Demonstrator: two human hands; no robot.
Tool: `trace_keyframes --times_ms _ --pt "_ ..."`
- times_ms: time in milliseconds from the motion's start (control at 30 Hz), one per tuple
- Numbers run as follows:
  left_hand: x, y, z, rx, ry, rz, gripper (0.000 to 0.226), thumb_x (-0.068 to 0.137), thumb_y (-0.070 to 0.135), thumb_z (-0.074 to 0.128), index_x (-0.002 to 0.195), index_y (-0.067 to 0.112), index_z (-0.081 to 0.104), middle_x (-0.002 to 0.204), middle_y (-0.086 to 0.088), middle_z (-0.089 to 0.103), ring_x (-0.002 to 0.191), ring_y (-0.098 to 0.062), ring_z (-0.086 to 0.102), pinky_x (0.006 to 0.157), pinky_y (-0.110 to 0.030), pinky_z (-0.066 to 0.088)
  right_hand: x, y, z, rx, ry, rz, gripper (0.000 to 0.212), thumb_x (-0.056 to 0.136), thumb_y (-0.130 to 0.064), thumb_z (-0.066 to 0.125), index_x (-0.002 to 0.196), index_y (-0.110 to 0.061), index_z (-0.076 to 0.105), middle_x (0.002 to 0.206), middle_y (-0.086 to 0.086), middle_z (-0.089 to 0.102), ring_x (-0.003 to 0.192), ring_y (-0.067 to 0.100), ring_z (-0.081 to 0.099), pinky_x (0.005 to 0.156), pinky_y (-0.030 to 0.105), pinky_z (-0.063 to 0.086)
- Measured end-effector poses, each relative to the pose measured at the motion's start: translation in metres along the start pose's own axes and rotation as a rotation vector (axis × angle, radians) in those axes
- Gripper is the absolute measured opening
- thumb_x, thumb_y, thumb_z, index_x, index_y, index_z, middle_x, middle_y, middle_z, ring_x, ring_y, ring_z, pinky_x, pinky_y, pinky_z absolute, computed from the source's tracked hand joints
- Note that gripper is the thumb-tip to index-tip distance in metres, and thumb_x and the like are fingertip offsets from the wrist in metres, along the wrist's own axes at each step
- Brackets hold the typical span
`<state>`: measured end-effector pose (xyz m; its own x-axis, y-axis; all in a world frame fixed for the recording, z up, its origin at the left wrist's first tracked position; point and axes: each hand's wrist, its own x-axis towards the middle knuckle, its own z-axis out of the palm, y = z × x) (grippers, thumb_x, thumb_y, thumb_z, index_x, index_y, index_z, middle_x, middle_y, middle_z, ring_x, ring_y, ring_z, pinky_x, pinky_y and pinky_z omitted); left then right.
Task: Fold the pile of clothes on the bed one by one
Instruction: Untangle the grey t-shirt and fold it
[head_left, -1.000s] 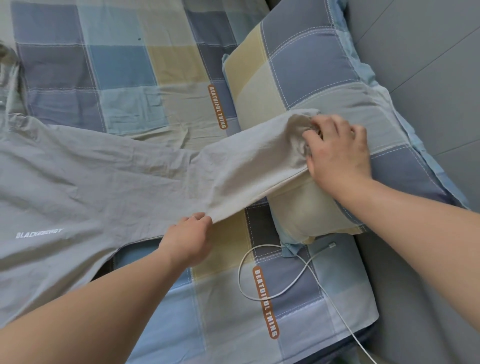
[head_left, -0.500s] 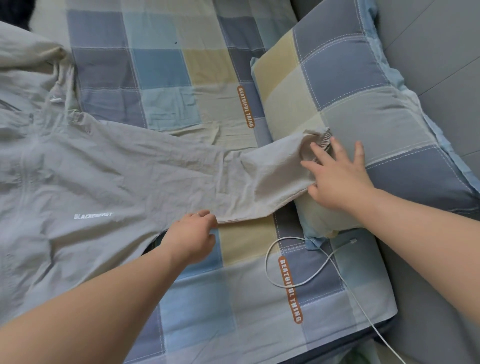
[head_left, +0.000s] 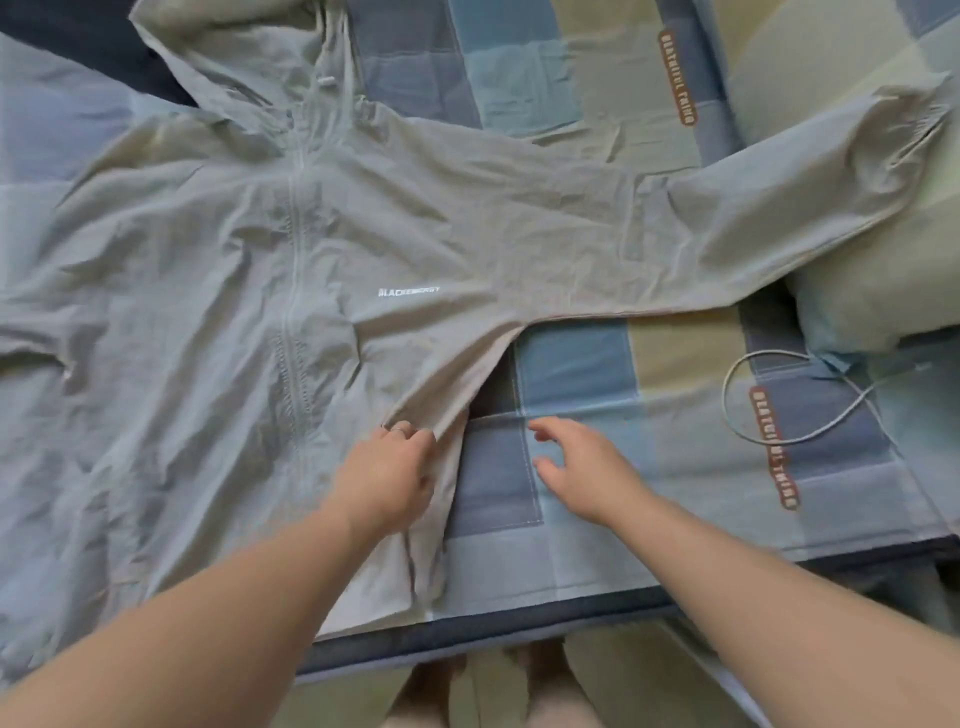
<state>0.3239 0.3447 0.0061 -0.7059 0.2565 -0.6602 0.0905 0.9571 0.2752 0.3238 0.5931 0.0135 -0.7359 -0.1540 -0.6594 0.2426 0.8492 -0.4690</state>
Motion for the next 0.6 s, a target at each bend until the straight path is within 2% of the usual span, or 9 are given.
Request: trace_keyframes --times_ms 100,200,267,367,467,533,600 --pt "-0.038 -0.036 0.027 0.012 -0.104 0.005 0.036 0.092 0.044 0.061 0.118 0.022 0.049 0.117 0.001 0.050 0.107 -0.024 0.054 0.083 -0.037 0.047 -0.006 -0.016 0.065 0.173 -0.082 0.134 0.049 0.096 -0.032 0.063 0.142 -0.026 0.049 0.129 -0.001 0.062 0.119 0.019 0.058 0.101 0.033 0.044" --pt "-0.073 -0.061 0.057 0.079 -0.200 -0.008 0.058 0.081 0.062 0.068 0.120 0.026 0.044 0.122 0.002 0.046 0.111 -0.023 0.050 0.091 -0.039 0.046 -0.014 -0.030 0.113 0.363 -0.151 0.249 0.060 0.092 -0.044 0.067 0.143 -0.023 0.043 0.114 -0.003 0.062 0.109 0.018 0.059 0.094 0.034 0.045" --pt "-0.095 -0.070 0.080 0.165 -0.244 -0.033 0.072 0.075 0.068 0.069 0.127 0.027 0.040 0.131 0.001 0.042 0.119 -0.026 0.045 0.097 -0.040 0.041 -0.017 -0.036 0.141 0.399 -0.187 0.288 0.056 0.088 -0.050 0.070 0.131 -0.018 0.051 0.098 -0.006 0.061 0.098 0.020 0.062 0.090 0.037 0.050" --pt "-0.114 -0.071 0.109 0.208 -0.183 -0.063 0.077 0.074 0.064 0.072 0.132 0.026 0.037 0.141 -0.002 0.036 0.127 -0.027 0.041 0.098 -0.041 0.039 -0.016 -0.043 0.170 0.330 -0.192 0.262 0.033 0.086 -0.045 0.074 0.096 -0.016 0.063 0.087 -0.001 0.066 0.087 0.026 0.066 0.081 0.038 0.052" --pt "-0.117 -0.062 0.130 0.212 -0.073 -0.130 0.060 0.084 0.040 0.070 0.131 0.022 0.037 0.141 -0.005 0.037 0.125 -0.030 0.044 0.095 -0.041 0.038 -0.016 -0.048 0.182 0.280 -0.171 0.236 0.027 0.090 -0.034 0.071 0.076 -0.013 0.059 0.077 0.005 0.064 0.079 0.028 0.062 0.070 0.035 0.047" --pt "-0.114 -0.057 0.140 0.206 0.031 -0.175 0.039 0.089 0.021 0.061 0.124 0.021 0.042 0.133 -0.007 0.043 0.115 -0.032 0.048 0.088 -0.040 0.038 -0.016 -0.047 0.183 0.288 -0.159 0.258 0.032 0.091 -0.033 0.069 0.073 -0.012 0.054 0.072 0.007 0.057 0.072 0.027 0.054 0.065 0.033 0.041" --pt "-0.113 -0.055 0.146 0.148 0.101 -0.185 0.025 0.092 0.014 0.054 0.115 0.020 0.047 0.123 -0.007 0.048 0.105 -0.032 0.049 0.081 -0.039 0.035 -0.022 -0.042 0.180 0.414 -0.114 0.268 0.033 0.085 -0.038 0.068 0.074 -0.010 0.053 0.072 0.009 0.053 0.069 0.030 0.054 0.066 0.035 0.045"
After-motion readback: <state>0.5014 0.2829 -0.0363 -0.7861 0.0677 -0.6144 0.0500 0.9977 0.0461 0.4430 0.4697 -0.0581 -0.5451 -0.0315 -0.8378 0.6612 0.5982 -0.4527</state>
